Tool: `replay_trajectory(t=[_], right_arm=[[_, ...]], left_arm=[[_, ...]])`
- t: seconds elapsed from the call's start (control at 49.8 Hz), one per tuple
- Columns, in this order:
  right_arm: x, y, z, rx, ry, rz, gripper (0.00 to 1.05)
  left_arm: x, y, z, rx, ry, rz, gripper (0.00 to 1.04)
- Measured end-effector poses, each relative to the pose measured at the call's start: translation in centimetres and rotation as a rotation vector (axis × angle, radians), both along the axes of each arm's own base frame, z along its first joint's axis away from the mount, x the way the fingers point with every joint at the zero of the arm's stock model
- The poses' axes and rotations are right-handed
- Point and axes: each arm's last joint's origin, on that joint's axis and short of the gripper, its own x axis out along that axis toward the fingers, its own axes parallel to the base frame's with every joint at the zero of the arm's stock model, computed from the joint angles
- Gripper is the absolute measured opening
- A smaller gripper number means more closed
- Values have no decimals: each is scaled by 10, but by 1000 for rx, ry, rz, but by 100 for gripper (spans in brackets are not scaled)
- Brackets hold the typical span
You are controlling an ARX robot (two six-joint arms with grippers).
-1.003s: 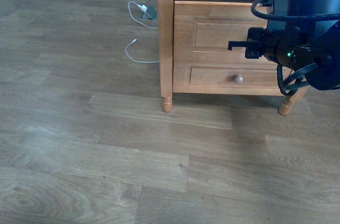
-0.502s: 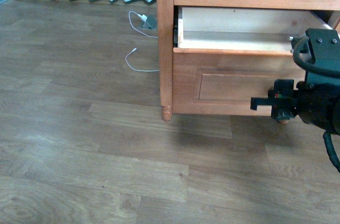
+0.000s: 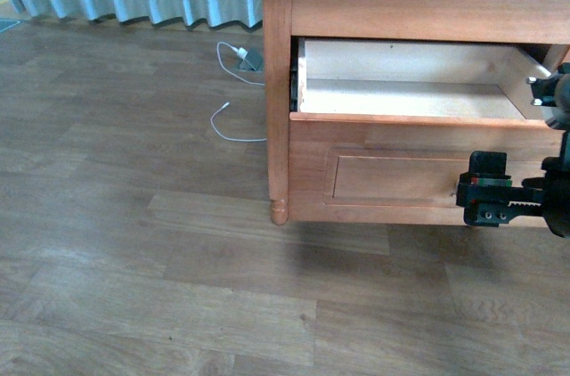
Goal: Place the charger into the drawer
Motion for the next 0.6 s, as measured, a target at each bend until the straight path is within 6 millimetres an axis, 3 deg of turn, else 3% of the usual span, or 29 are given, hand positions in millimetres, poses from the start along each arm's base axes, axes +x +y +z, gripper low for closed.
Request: replay_trajectory(t=[0.12,0.341,0.462,0.602], right_arm=[[-10,-14,29,39,-1,11,99],[-40,-51,121,79,-189,-26,97],[-60,-59,145,89,-244,18,97],[-82,-69,157,86,-283,-3,97]], left_arm=[[0,0,0,0,0,0,99],[0,0,0,0,0,0,99],[0,0,0,0,0,0,99],[0,0,0,0,0,0,99]])
